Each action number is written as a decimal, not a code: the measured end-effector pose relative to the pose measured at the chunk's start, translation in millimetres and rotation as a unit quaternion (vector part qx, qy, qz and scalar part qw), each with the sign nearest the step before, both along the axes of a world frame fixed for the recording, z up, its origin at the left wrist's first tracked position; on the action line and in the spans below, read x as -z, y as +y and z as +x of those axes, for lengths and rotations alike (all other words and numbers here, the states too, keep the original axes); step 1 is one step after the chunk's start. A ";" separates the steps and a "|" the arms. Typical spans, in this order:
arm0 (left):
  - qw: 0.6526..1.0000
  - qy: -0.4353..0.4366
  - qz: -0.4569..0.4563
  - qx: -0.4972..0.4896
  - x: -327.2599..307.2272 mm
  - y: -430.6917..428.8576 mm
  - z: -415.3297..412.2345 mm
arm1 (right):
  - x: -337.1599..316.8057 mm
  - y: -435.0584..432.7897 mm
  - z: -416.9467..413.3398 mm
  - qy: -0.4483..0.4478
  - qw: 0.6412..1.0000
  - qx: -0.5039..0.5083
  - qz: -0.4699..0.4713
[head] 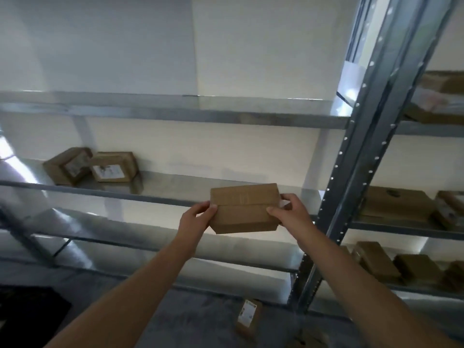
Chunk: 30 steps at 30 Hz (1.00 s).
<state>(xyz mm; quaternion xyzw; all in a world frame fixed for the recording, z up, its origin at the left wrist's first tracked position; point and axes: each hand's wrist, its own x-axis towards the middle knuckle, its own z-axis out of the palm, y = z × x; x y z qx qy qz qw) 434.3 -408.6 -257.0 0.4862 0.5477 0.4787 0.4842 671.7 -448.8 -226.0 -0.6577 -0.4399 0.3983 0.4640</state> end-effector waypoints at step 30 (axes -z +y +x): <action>0.984 -0.085 0.047 -0.151 -18.7 -29.3 -450.3 | -22.3 96.0 -477.0 0.125 0.969 -0.214 0.010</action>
